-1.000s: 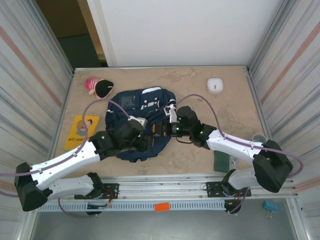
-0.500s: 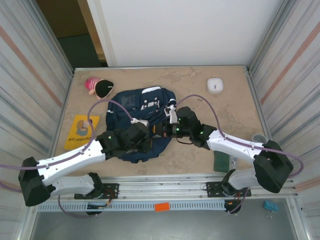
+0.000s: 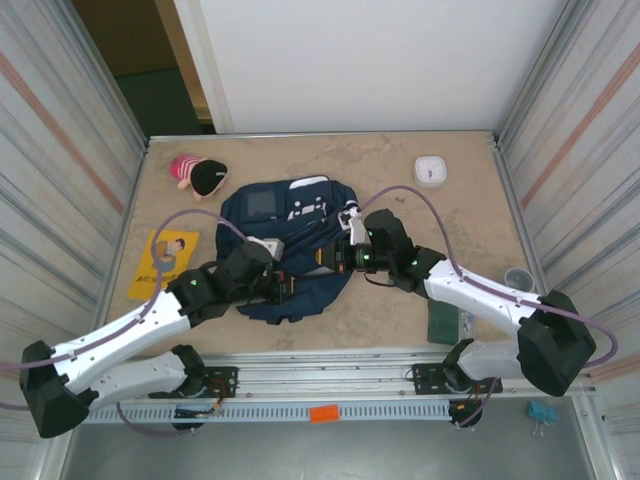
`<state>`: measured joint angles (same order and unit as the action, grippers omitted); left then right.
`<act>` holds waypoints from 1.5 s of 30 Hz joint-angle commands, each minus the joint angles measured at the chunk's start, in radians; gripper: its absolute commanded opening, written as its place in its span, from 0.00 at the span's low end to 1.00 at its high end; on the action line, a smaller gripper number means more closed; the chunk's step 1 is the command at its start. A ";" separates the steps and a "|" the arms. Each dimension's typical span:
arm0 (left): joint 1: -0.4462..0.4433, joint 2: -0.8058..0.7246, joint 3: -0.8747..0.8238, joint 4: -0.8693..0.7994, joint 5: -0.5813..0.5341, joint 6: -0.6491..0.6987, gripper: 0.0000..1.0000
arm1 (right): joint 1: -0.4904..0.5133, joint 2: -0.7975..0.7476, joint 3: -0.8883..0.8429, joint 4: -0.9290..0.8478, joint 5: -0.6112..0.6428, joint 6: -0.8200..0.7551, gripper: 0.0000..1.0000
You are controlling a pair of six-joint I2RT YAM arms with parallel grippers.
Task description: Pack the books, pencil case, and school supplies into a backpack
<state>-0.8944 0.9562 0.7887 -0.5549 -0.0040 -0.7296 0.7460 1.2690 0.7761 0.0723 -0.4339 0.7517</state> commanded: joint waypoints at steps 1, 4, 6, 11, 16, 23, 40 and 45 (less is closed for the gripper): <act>0.035 -0.034 -0.004 -0.097 -0.038 0.049 0.00 | -0.046 -0.063 0.002 -0.044 -0.064 -0.093 0.00; 0.042 -0.046 0.019 -0.168 -0.086 0.097 0.00 | -0.106 -0.075 0.014 -0.087 -0.098 -0.109 0.00; 0.043 -0.056 0.023 -0.202 -0.117 0.117 0.00 | -0.162 -0.083 0.027 -0.115 -0.123 -0.121 0.00; 0.049 -0.100 0.004 -0.227 -0.165 0.137 0.00 | -0.298 -0.088 0.096 -0.223 -0.216 -0.184 0.00; 0.051 -0.122 -0.077 -0.015 -0.081 0.107 0.00 | -0.340 -0.075 0.083 -0.151 -0.247 -0.068 0.30; 0.051 -0.071 -0.118 0.229 -0.001 0.045 0.00 | -0.110 -0.119 -0.108 0.111 0.046 0.243 0.62; 0.061 -0.158 -0.185 0.128 -0.133 0.060 0.00 | -0.111 -0.054 0.044 -0.059 -0.017 0.089 0.06; 0.122 -0.201 -0.242 0.161 -0.132 0.088 0.00 | -0.234 -0.027 0.236 -0.359 -0.265 -0.157 0.02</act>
<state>-0.8173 0.7780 0.5888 -0.3508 -0.0456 -0.6804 0.5789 1.2434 0.8955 -0.0933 -0.5117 0.8127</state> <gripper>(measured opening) 0.059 0.096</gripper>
